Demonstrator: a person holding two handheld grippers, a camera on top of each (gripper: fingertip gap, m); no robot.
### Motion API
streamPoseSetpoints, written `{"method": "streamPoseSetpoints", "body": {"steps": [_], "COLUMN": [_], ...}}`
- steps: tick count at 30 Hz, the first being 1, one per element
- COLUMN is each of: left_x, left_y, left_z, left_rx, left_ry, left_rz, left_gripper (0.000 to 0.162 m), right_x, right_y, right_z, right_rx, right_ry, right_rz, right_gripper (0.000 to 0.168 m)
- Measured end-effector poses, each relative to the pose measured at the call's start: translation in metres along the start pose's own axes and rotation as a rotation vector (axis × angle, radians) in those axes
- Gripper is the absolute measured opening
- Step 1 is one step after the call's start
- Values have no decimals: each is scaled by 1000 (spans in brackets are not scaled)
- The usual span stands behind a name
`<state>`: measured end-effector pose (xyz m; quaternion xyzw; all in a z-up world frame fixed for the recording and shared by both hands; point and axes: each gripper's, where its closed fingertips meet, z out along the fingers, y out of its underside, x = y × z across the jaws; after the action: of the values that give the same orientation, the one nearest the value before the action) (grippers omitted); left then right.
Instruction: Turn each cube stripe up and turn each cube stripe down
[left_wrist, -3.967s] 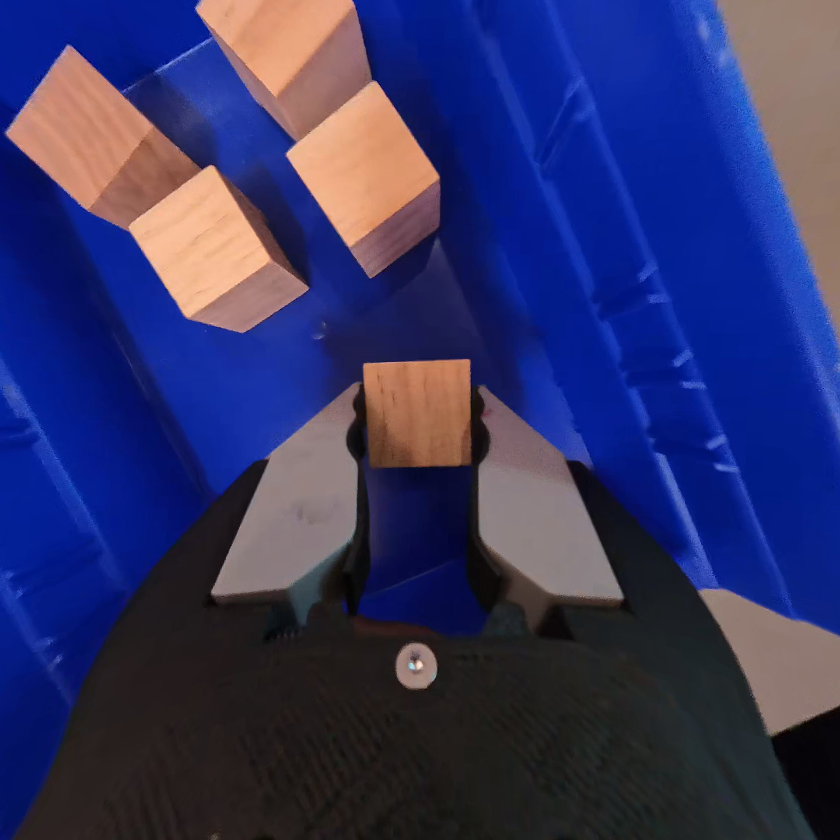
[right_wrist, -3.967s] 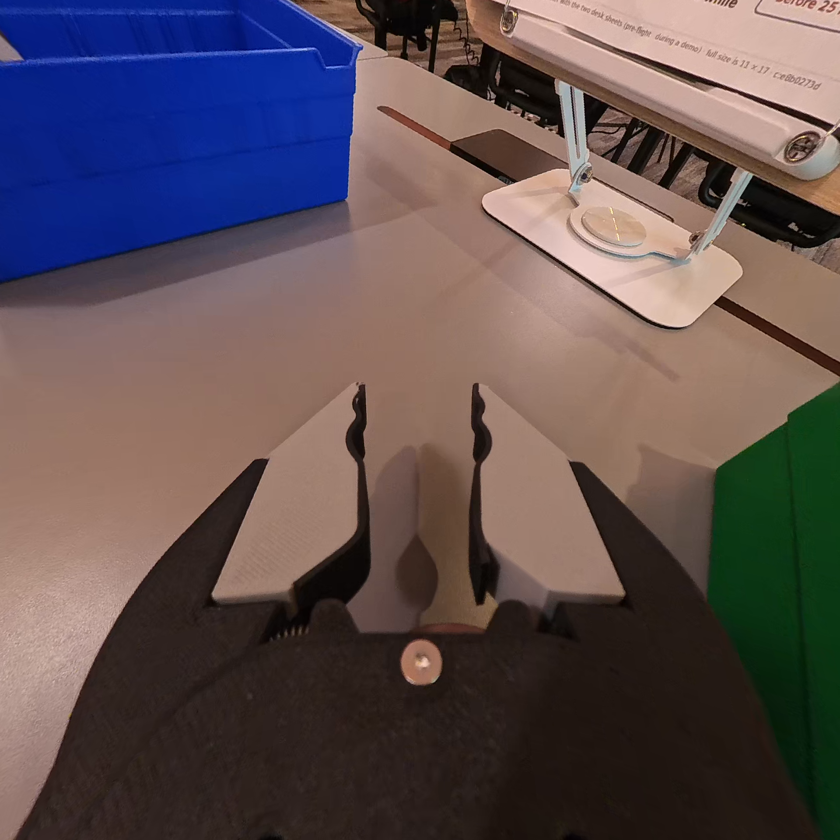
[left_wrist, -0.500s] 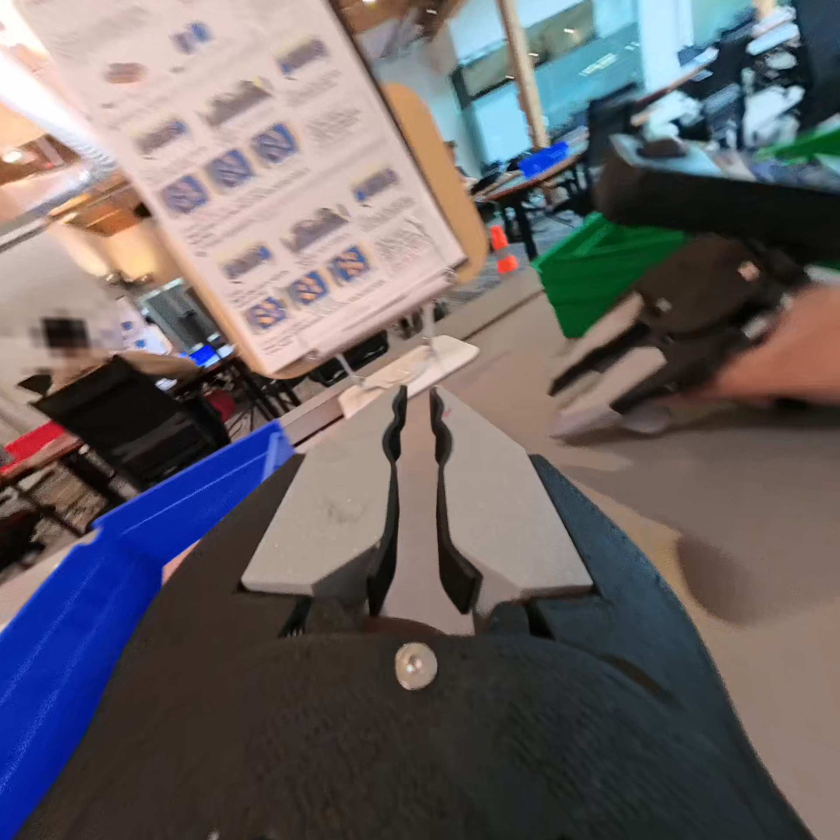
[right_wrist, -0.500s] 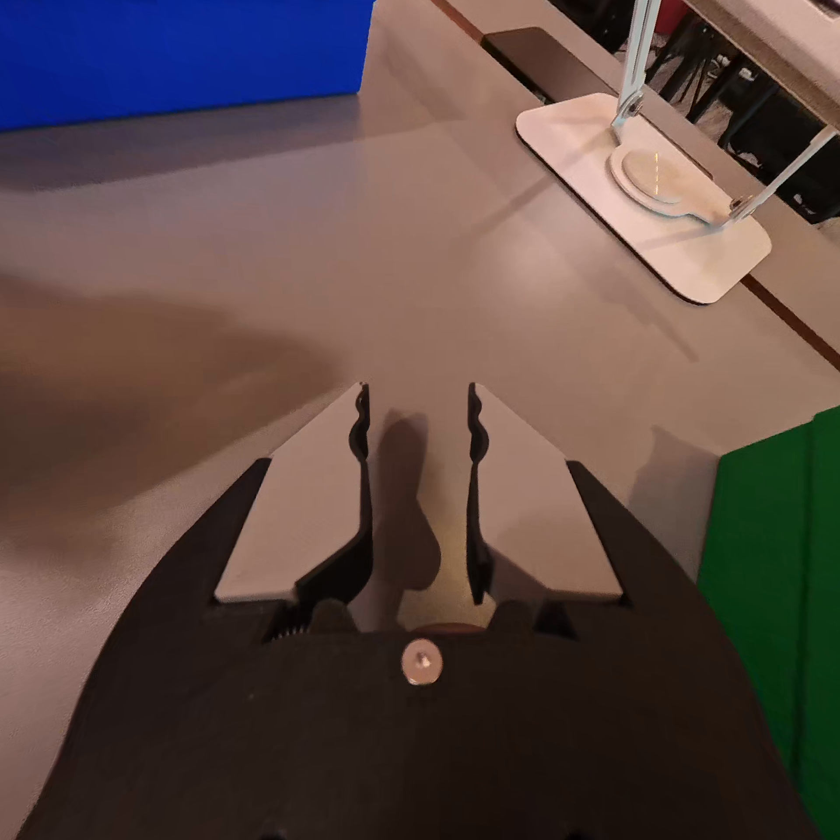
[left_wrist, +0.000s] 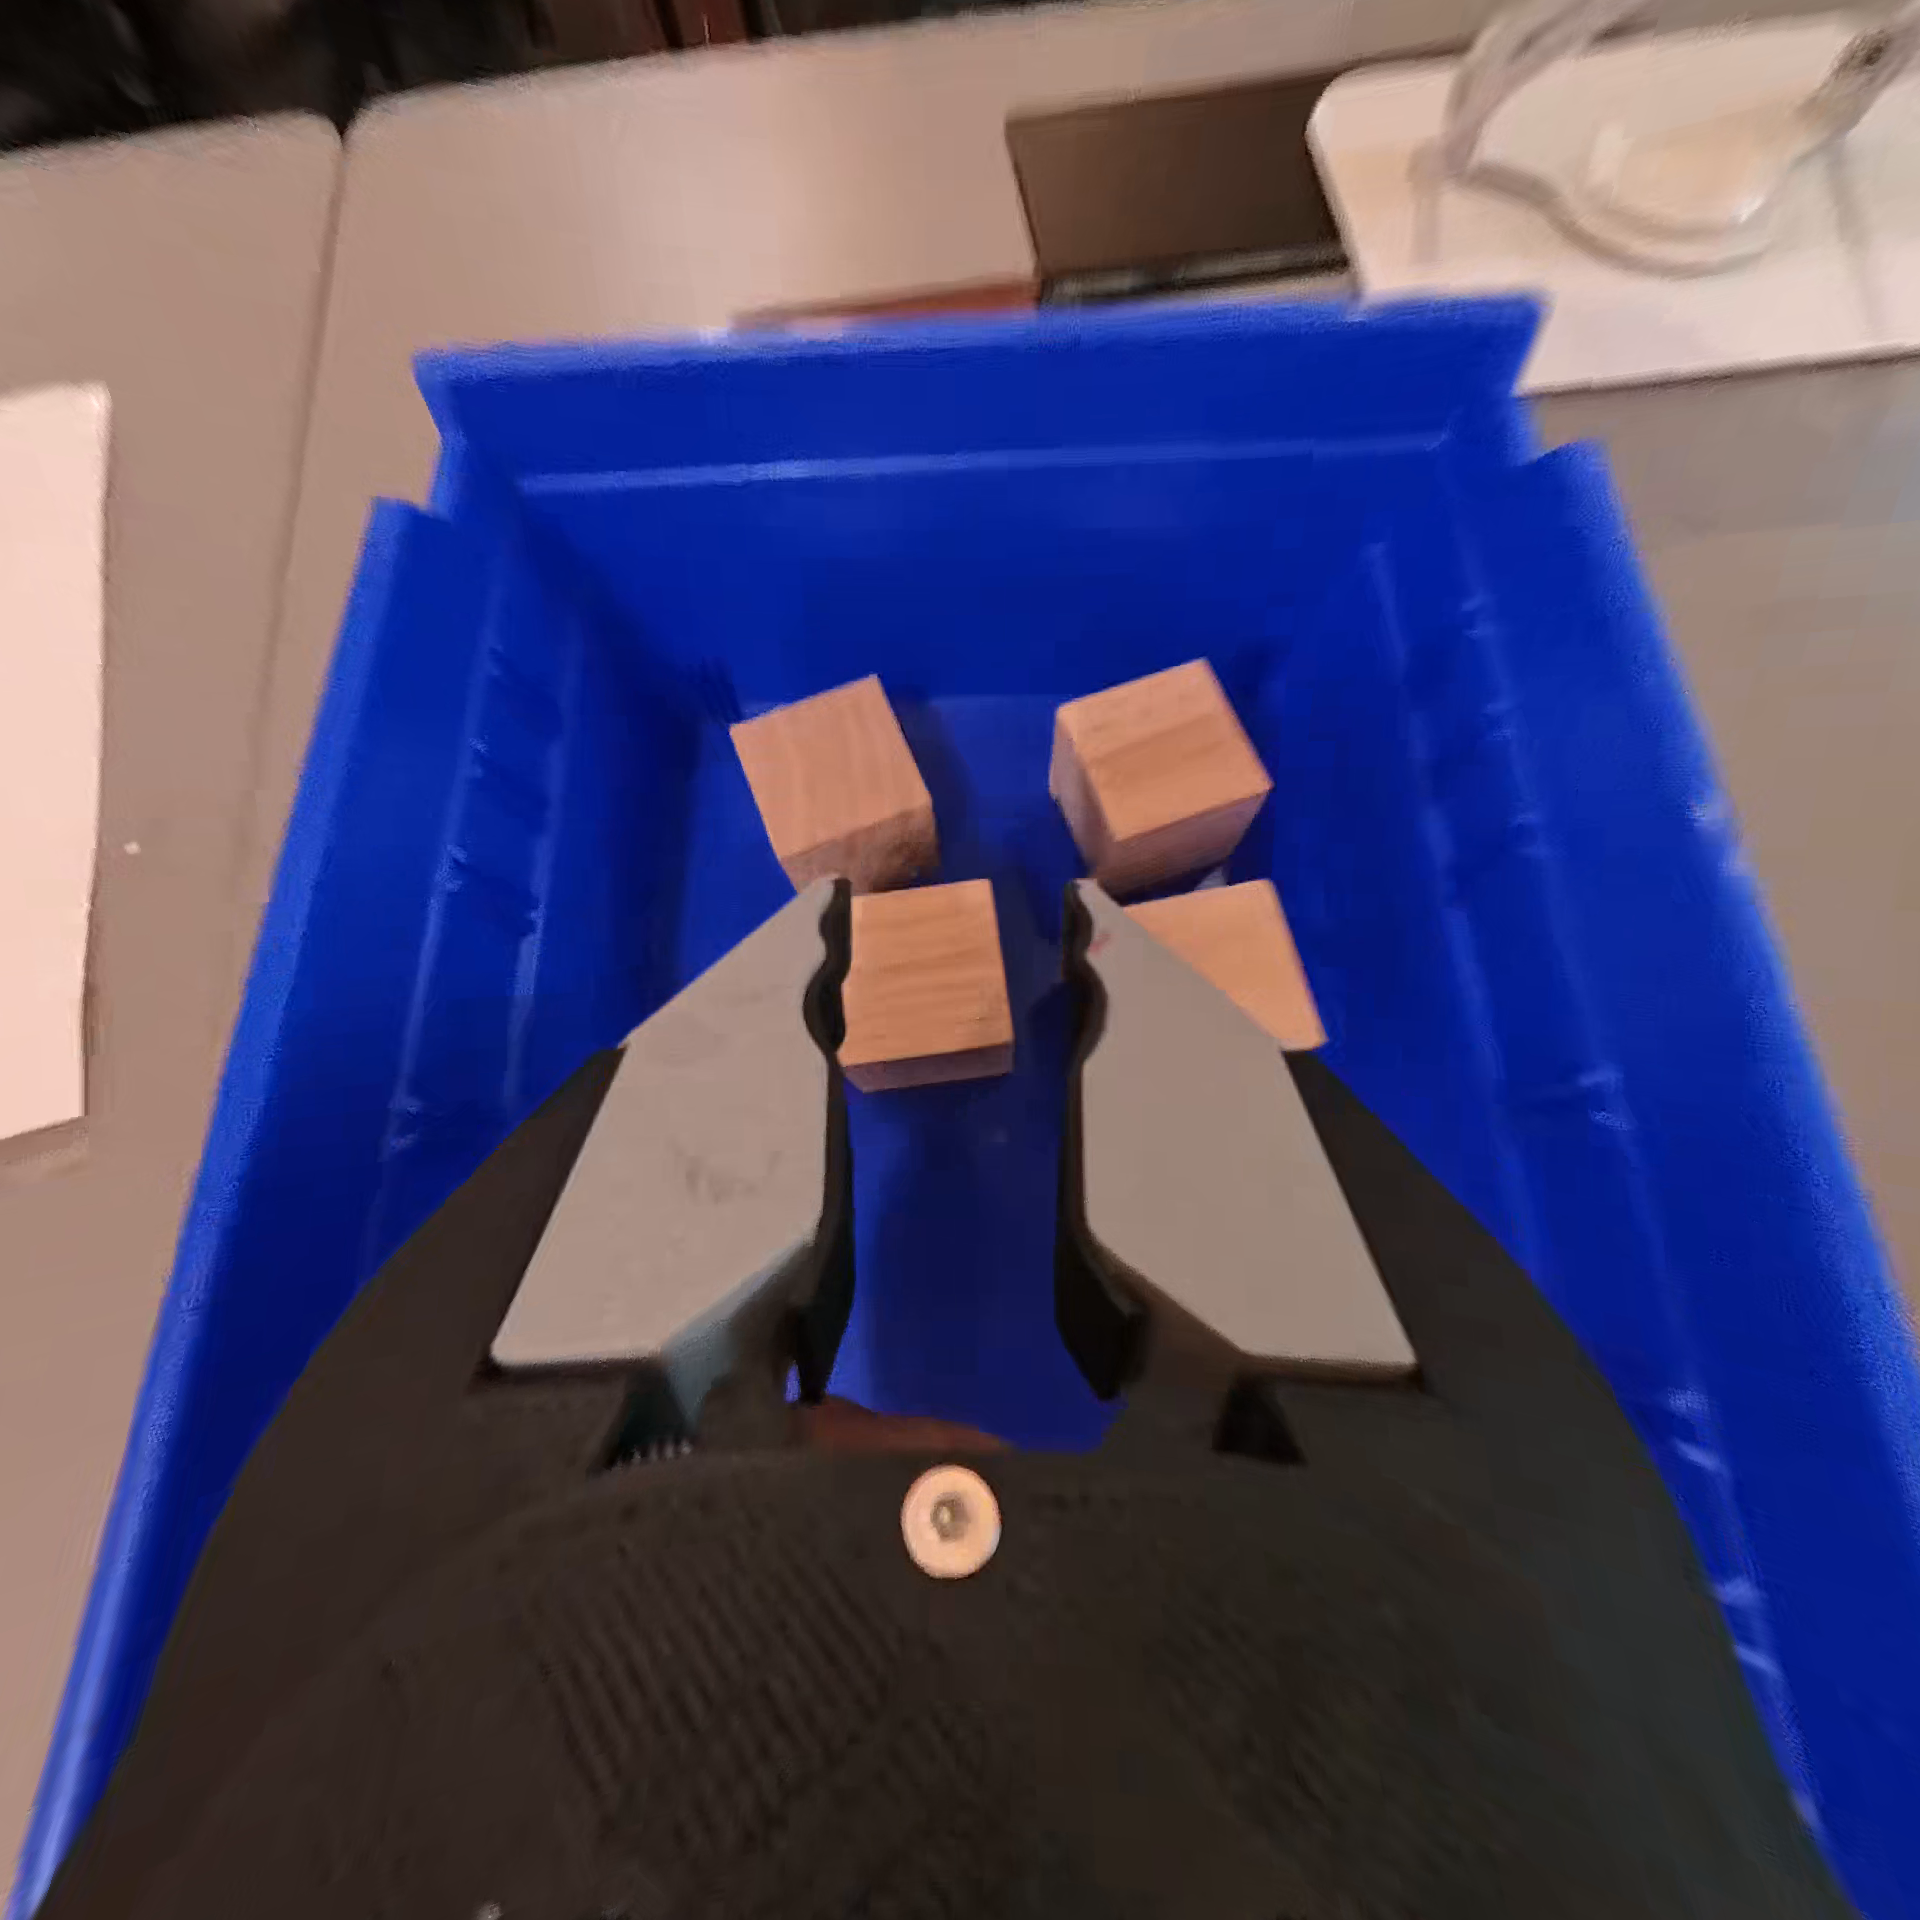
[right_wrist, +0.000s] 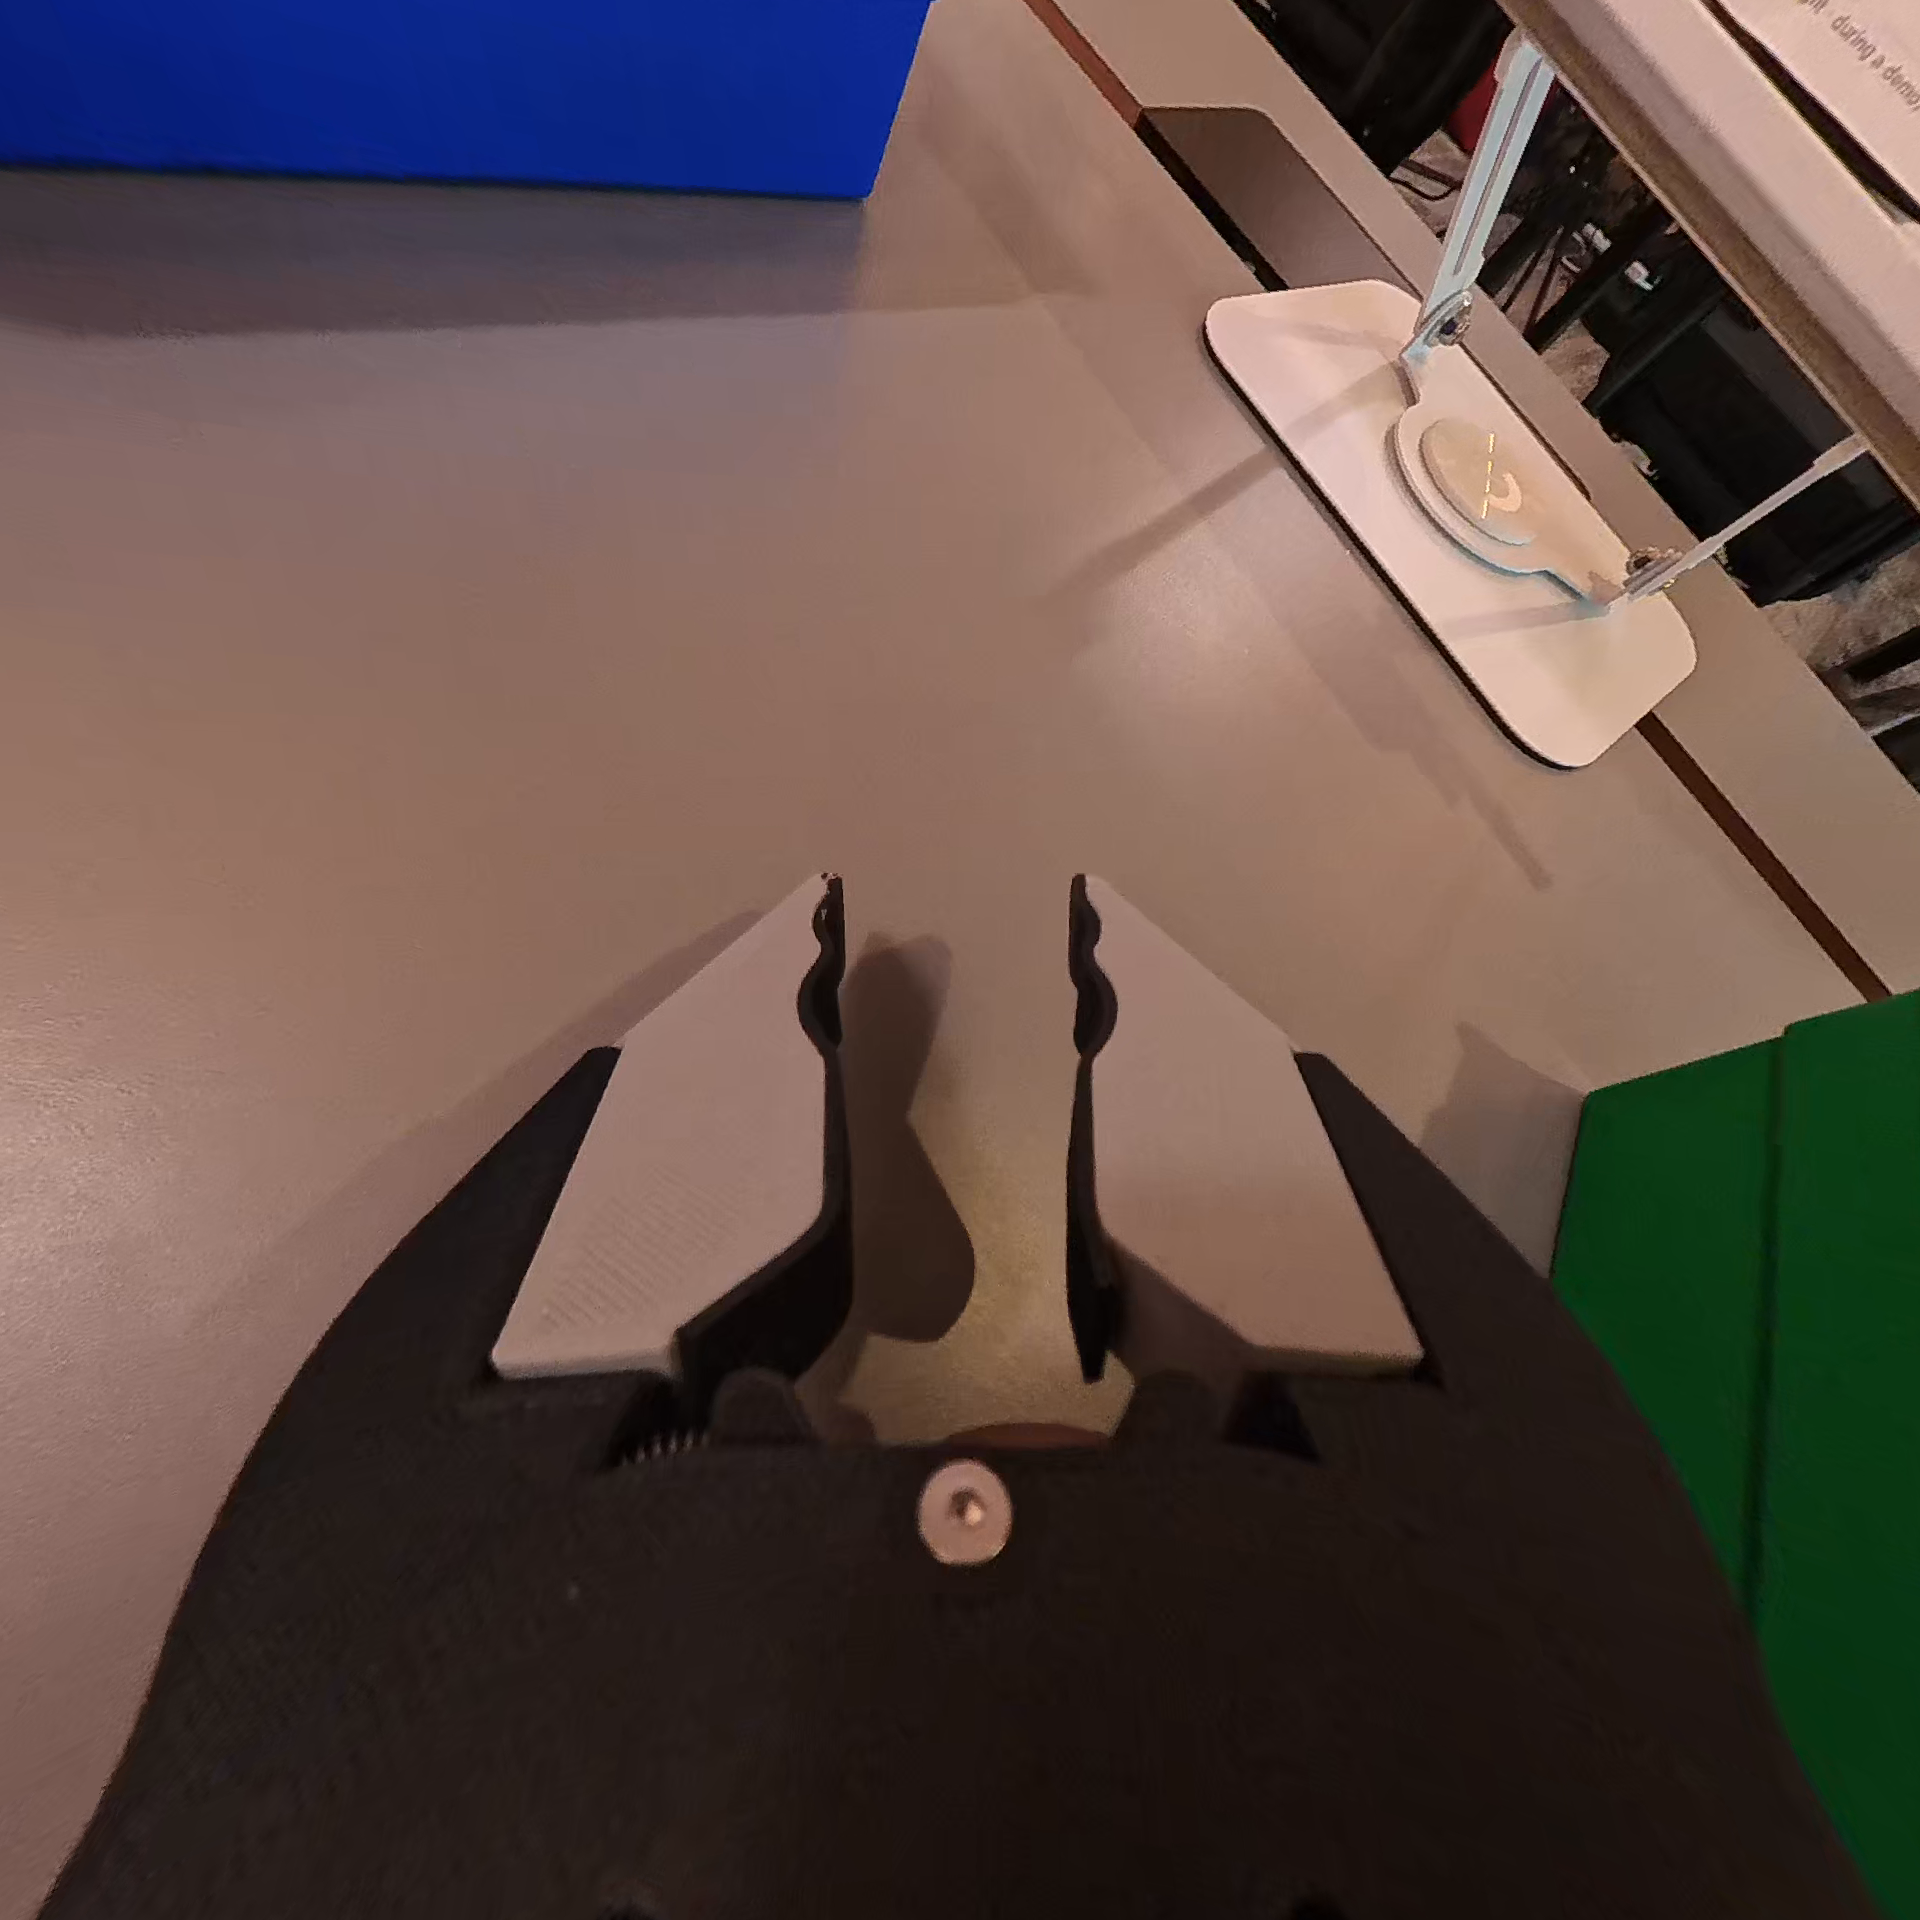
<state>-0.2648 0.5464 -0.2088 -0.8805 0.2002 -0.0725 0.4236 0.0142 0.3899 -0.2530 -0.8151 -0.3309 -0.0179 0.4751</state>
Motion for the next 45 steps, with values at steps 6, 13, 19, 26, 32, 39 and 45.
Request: {"method": "streamPoseSetpoints", "body": {"steps": [6,13,19,26,32,39,45], "left_x": [-12,-3,-9,-11,1,144,254], "left_y": [18,20,12,39,5,-33,17], "left_z": [30,25,19,40,15,-125,-212], "left_rx": [-93,-111,-88,-196,-29,567,804], "left_ry": [-74,-46,-89,-73,2,543,825], "left_rz": [77,124,121,139,203,712,972], "left_gripper": [32,41,50,46,46,45,45], "right_x": [1,-1,-3,-3,-12,-90,-119], "right_y": [0,0,1,-1,-7,-53,-91], "right_z": [0,1,2,0,-3,-53,-125], "right_rx": [2,1,-7,3,35,206,384], "right_ry": [-9,-15,-17,-13,-98,-759,-1278], "right_rz": [15,11,3,-11,35,287,451], "right_gripper": [41,41,40,40,41,48,61]}}
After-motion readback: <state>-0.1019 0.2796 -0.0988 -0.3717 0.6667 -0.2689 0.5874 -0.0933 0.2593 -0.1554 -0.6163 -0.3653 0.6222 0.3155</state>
